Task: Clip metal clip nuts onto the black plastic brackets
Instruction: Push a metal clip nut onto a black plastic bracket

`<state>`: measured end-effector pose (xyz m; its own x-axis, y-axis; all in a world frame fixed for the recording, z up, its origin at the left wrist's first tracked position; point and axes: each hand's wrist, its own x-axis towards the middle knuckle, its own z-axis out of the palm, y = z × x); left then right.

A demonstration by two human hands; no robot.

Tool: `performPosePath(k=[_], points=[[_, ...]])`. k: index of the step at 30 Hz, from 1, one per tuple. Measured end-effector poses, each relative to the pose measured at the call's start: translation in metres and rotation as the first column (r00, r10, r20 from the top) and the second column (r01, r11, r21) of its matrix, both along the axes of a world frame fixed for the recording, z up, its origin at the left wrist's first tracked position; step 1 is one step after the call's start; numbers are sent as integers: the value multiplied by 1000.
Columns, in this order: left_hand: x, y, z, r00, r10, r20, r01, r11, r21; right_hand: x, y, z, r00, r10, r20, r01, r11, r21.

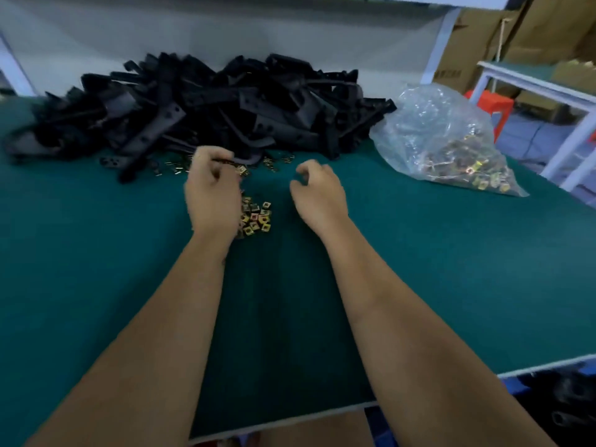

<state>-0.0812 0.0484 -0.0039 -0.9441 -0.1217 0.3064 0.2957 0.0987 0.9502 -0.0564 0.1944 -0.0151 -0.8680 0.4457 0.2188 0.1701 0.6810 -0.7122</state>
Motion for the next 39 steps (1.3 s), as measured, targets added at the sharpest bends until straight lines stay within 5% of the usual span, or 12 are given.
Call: performPosePath(k=[3,7,14,22,33,37,39], points=[[-23,-7,-1,984,149,100,-167,963,213,-14,8,-2,999,0,43,-3,997,74],[-37,3,-4,977,88,194,-123,976,177,-37,4,-2,1000,22,2,-22,998,63],[-43,9,-5,972,-44,230,-11,973,232,-79,-20,-1,982,-14,-190,-55,935,-351],[-48,7,-5,958,-65,281,-20,957,288,-78,-22,0,918,-197,-343,-16,848,-529],[-41,9,-5,966,-159,205,135,983,128,-34,-22,0,899,-315,-305,-145,441,-886],[-36,8,-3,969,-201,144,165,959,230,-26,-30,3,893,-249,-375,-308,269,-913],[-34,5,-2,957,-261,125,214,929,302,-25,-37,7,891,-168,-422,-373,260,-891]])
